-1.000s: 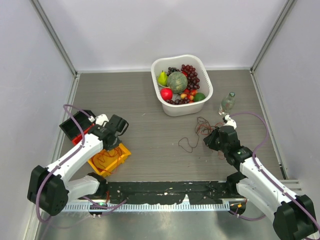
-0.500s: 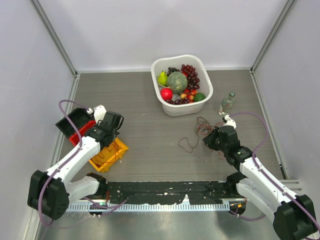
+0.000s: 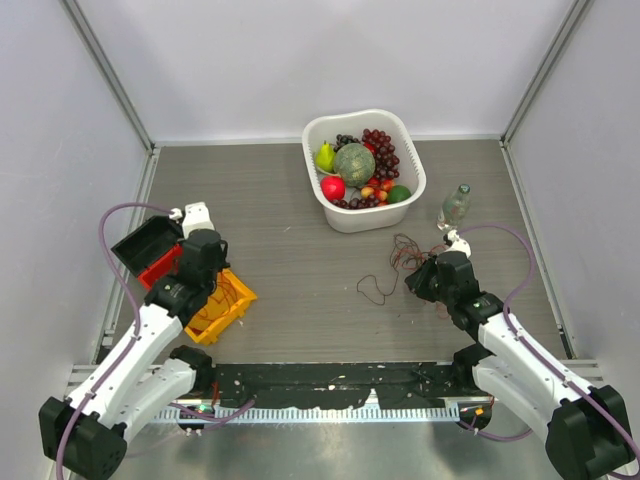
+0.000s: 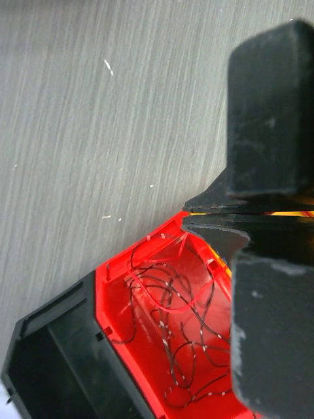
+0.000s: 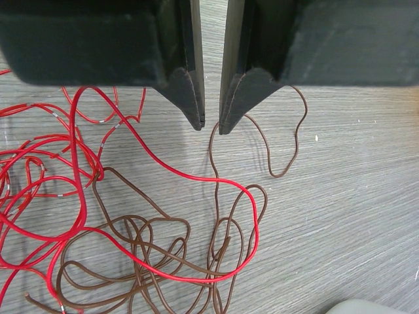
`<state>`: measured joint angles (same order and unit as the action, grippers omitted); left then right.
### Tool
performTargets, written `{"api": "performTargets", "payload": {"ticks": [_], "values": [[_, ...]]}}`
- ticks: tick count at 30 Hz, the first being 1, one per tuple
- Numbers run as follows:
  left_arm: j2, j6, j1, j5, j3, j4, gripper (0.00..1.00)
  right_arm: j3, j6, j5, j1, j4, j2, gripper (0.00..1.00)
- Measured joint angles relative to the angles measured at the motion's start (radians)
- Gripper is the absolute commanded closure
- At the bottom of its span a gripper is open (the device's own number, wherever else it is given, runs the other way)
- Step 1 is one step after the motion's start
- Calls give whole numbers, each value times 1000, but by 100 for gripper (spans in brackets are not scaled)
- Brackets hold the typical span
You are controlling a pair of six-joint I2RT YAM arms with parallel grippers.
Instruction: Untangle the cables
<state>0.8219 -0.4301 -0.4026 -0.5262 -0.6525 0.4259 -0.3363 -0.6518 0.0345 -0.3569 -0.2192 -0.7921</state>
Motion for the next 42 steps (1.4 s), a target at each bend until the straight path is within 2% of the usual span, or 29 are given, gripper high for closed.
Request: {"api": "performTargets", "payload": {"ticks": [6, 10, 13, 20, 26, 28, 30, 32, 33, 34, 39, 42], "values": [[-6, 103, 0, -59, 2, -87, 100, 6, 0, -4, 0, 6, 3, 80], [8, 122, 0, -56, 23, -149, 100, 7, 0, -4, 0, 9, 2, 80], [8, 103, 0, -51, 50, -138, 100, 8, 0, -7, 0, 9, 2, 80], [-110, -117, 0, -28, 41, 100, 100, 9, 0, -10, 0, 14, -1, 80], [-105, -343, 0, 0, 15, 321, 99, 17, 0, -13, 0, 47, -57, 80], [-84, -399, 0, 5, 17, 351, 81, 24, 0, -15, 0, 49, -72, 80], [-59, -437, 0, 3, 17, 367, 49, 27, 0, -16, 0, 48, -74, 80], [-25, -465, 0, -3, 17, 380, 26, 28, 0, -18, 0, 50, -68, 80], [-15, -469, 0, -4, 17, 385, 14, 28, 0, -18, 0, 50, -63, 80], [-4, -479, 0, -11, 12, 398, 8, 28, 0, -18, 0, 50, -53, 80], [-1, -410, 0, -56, -69, 422, 5, 28, 0, -19, 0, 54, -37, 80], [-8, -314, 3, -99, -116, 387, 11, 28, 0, -19, 0, 54, -42, 80]]}}
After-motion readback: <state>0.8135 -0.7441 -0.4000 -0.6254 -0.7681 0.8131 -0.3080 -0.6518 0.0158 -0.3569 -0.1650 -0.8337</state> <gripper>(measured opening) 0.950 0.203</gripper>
